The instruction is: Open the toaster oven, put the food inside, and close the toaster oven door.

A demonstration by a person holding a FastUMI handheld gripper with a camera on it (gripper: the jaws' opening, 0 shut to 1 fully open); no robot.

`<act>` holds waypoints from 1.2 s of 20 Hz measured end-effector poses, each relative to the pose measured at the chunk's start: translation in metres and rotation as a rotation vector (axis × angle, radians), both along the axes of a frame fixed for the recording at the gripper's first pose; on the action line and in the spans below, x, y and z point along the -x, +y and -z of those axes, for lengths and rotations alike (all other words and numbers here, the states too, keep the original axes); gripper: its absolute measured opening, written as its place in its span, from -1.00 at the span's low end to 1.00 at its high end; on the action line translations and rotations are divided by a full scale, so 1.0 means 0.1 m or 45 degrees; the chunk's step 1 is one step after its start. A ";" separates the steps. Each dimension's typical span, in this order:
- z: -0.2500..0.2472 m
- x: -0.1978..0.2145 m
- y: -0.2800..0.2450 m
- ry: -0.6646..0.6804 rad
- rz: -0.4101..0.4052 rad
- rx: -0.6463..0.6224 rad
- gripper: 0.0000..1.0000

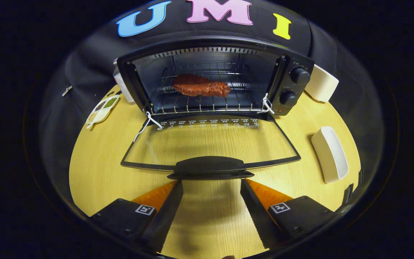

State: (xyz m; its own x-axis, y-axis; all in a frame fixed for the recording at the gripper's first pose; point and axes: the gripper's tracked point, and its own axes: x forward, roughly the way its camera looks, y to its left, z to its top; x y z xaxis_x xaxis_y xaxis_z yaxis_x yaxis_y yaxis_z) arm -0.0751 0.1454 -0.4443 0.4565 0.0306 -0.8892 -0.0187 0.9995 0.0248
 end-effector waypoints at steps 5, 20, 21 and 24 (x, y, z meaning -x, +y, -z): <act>-0.30 -0.11 0.00 -0.066 0.037 -0.072 0.99; -1.07 -0.89 0.05 -0.308 0.023 -0.121 0.98; -1.13 -0.98 0.03 -0.328 0.022 -0.118 0.98; -1.37 -1.27 -0.06 -0.415 0.011 -0.107 0.98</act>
